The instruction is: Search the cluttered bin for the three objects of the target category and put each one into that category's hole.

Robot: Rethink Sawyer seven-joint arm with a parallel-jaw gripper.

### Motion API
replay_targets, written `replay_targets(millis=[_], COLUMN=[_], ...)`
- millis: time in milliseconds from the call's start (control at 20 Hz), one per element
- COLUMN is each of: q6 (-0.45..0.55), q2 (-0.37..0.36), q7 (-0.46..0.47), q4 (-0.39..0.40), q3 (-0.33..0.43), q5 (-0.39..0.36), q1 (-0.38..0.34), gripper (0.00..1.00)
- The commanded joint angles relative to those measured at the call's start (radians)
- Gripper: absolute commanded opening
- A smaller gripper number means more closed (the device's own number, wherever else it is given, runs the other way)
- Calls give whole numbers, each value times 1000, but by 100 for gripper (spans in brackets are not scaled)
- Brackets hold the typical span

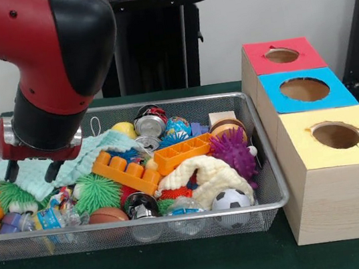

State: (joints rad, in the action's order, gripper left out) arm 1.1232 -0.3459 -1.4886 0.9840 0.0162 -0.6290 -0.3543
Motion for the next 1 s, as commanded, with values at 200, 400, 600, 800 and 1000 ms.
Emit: replay_targets(millis=[200, 400, 600, 800, 1000], q6=[124, 87, -1, -47, -27], q2=[52, 53, 69, 70, 72], q7=[59, 77, 77, 101, 143], q4=[-29, 20, 55, 90, 131], q3=[-9, -4, 14, 42, 108], q5=[-20, -8, -3, 10, 90], q1=[0, -35, -65, -96, -151], gripper=[100, 100, 100, 100, 100])
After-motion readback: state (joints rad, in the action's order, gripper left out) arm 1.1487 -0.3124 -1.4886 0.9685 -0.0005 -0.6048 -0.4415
